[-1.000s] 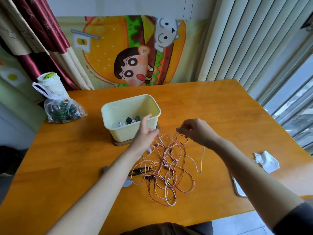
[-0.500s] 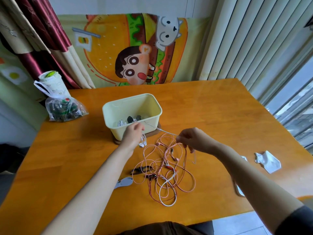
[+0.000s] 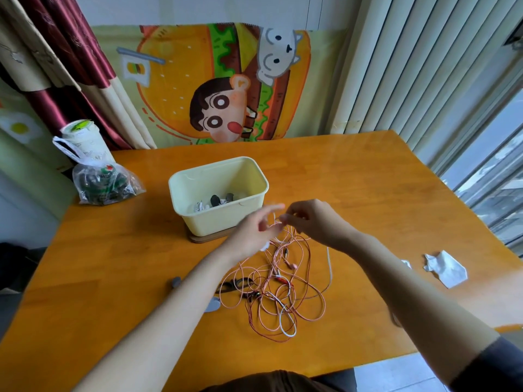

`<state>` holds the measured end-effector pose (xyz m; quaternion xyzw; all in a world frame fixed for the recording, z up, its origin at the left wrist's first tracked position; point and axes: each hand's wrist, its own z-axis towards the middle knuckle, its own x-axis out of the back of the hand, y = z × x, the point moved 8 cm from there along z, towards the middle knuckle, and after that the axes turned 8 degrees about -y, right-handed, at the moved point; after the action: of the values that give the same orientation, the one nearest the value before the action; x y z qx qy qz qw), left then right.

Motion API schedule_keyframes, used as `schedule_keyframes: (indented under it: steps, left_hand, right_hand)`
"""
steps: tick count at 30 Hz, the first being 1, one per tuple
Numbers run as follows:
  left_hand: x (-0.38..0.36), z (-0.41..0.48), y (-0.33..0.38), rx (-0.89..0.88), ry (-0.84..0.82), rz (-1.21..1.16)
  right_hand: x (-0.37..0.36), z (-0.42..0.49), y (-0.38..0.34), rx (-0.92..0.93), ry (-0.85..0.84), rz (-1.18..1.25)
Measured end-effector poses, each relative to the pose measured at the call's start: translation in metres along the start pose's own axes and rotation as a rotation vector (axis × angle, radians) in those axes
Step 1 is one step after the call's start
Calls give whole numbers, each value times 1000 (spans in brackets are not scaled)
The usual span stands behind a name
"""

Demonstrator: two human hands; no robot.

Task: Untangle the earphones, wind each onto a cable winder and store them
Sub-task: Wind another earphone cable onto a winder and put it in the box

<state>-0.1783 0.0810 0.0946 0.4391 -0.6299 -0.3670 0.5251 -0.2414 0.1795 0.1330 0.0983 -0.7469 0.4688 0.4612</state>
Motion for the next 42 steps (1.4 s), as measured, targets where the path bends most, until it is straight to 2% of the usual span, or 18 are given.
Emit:
schedule_keyframes:
  steps: [1,3,5,10,14,16,18,21,24,26,29,31,33,36,38,42]
  left_hand:
    - [-8,1,5,-30,-43,-3]
    - [-9,1,8,-45,-28,-10]
    - [6,-3,1,23,81,-59]
    - [67,-20,-53,230,456,-352]
    - [88,-31,-74,256,630,-519]
    - [88,-32,-75,264,636,-497]
    - [85,-29,-76,275,625,-482]
    - [80,-25,-79,318,605,-488]
    - [71,-21,-66,324,498,-382]
    - [60,-17,-45,236,426,-324]
    - [36,-4,-1,28,261,-299]
    - [17,3,24,-53,147,-185]
    - [6,5,40,-108,104,-84]
    - [9,4,30,-75,136,-57]
    - [22,2,12,6,196,-118]
    - [59,-8,-32,151,419,-252]
  right_hand:
    - [0,2,-8,31,4,-2]
    - [2,2,-13,56,17,27]
    - [3,-1,1,11,14,90]
    - [-17,-16,81,-246,-82,271]
    - [-30,-33,136,-428,-86,335]
    - [-17,-32,144,-466,28,331]
    - [22,-25,130,-425,263,214]
    - [94,-21,72,-251,579,47]
    - [136,-20,16,-51,670,17]
    - [138,-16,-11,11,631,-17]
    - [101,0,-29,34,410,-78]
    - [66,6,-32,58,257,-80]
    - [42,7,-32,102,173,-40]
    - [26,4,-20,96,90,66]
    - [19,3,4,11,31,119]
    - [2,-8,72,-204,-62,53]
